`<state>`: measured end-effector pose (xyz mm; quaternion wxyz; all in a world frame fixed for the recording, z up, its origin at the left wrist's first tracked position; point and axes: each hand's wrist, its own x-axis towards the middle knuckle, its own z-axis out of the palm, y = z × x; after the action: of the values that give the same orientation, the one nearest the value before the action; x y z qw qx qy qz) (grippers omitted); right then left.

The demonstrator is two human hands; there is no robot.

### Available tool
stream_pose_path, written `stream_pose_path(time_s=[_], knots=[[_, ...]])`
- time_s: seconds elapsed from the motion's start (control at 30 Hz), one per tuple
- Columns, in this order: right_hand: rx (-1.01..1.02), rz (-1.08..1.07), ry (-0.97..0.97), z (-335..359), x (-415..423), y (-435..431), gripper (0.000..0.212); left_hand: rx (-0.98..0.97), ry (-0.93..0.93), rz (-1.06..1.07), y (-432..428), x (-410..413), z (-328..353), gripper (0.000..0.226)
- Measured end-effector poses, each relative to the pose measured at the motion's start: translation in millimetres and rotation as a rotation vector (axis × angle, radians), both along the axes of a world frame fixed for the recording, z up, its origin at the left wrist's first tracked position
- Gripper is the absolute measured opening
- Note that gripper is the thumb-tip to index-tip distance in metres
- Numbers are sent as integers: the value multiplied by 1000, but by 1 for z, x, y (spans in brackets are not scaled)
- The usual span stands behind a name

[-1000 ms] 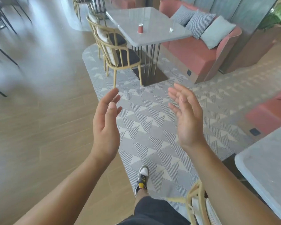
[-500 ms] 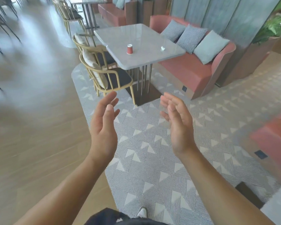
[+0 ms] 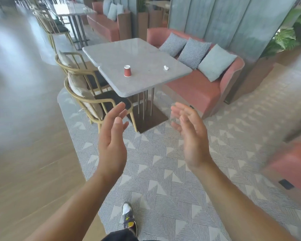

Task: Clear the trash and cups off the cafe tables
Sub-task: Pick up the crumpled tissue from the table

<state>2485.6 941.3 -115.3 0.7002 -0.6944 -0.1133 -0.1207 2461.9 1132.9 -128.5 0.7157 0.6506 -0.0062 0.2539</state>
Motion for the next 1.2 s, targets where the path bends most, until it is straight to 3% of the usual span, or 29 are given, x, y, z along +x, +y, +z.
stream_pose_path(time_s=[0.57,0.77,0.87,1.03,1.2], knots=[[59,-70,87,-13,243,82,58,54,113,-70,85,258,-9,46],[74,-76,121,-24,324,69,41,48,120,-101,68,338,-18,44],[58,-78,117,-28,377,57,50,53,119,-101,53,388,-21,42],[80,-68,122,-25,477,23,39,95,126,-103,20,479,-16,41],[40,-67,118,-13,563,-18,47,59,123,-91,-22,566,-10,47]])
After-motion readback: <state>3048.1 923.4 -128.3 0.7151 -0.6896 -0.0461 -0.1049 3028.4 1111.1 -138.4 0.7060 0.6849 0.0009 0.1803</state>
